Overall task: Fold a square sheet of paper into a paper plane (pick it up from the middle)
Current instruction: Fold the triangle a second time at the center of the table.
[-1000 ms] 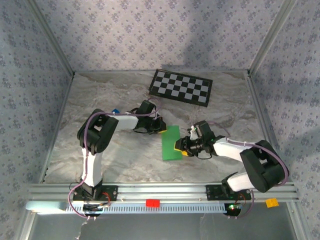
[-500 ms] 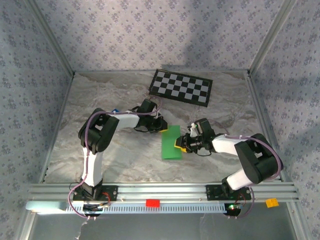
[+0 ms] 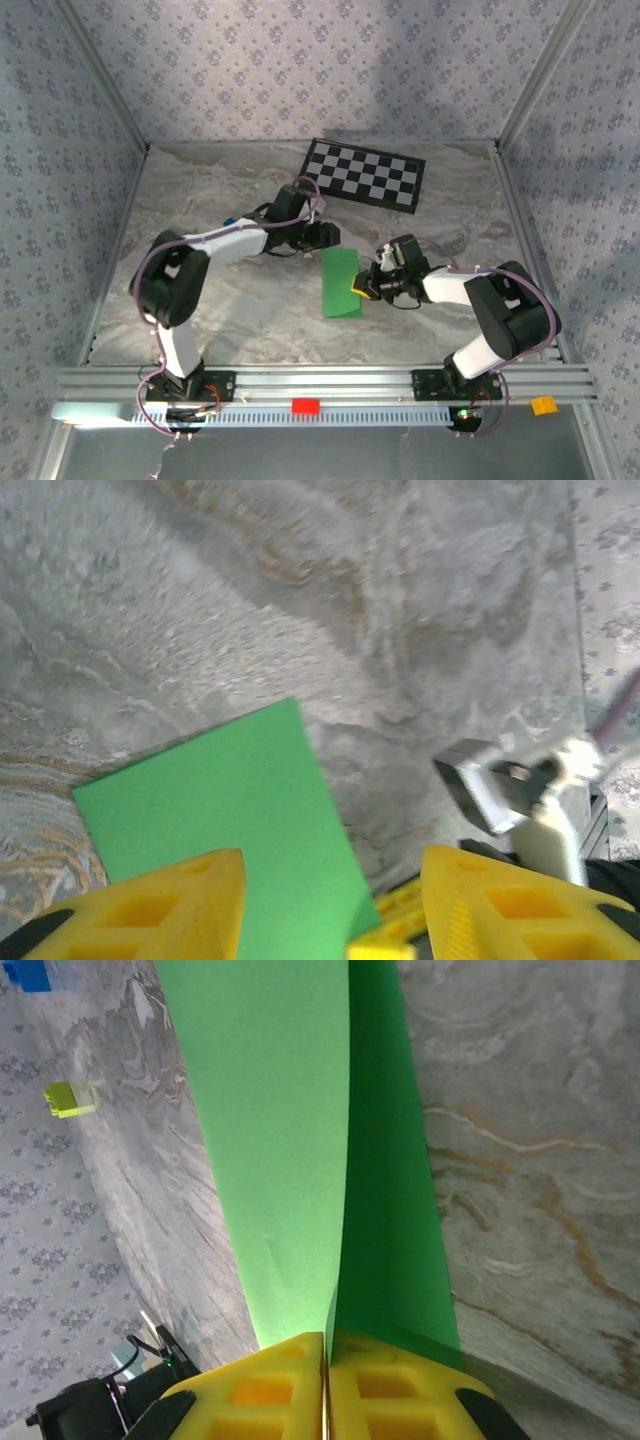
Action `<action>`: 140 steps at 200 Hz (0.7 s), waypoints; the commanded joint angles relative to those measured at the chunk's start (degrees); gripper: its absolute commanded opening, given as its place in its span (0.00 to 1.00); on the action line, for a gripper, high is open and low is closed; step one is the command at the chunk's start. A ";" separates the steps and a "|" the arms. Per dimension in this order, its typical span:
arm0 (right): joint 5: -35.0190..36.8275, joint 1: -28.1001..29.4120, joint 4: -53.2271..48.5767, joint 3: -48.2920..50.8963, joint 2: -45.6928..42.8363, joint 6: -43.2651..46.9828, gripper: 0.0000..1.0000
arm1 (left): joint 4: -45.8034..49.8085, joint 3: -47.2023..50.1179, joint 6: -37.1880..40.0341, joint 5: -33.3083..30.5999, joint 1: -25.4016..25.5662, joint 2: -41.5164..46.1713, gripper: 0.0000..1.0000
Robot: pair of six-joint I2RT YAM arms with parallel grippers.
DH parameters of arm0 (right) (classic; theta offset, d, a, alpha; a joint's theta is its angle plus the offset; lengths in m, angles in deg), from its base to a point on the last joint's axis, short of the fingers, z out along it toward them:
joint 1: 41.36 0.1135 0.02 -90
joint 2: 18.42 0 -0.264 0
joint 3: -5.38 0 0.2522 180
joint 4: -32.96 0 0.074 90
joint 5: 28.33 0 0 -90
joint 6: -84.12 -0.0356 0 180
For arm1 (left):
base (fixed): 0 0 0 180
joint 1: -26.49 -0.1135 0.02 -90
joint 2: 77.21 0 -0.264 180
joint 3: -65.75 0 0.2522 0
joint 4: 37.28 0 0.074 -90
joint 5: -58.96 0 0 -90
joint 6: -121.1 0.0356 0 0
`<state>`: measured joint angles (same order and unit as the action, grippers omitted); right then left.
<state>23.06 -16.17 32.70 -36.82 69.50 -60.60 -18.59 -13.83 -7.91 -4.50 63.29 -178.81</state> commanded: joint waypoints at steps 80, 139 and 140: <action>1.02 1.54 -0.34 -2.06 -0.32 -0.81 0.21 | -7.43 19.26 5.67 -10.92 1.85 22.31 0.45; -2.00 -0.51 -6.86 -6.29 3.65 8.56 0.21 | -3.77 19.43 5.28 -8.92 2.55 24.52 0.46; -2.04 -0.54 -6.84 -6.37 3.74 8.61 0.20 | -3.86 19.47 5.27 -8.94 2.57 24.52 0.46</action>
<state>23.67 -15.65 29.97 -41.44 70.99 -57.30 -22.35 6.52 -3.19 -13.94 65.30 -155.95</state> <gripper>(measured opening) 0.216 0.457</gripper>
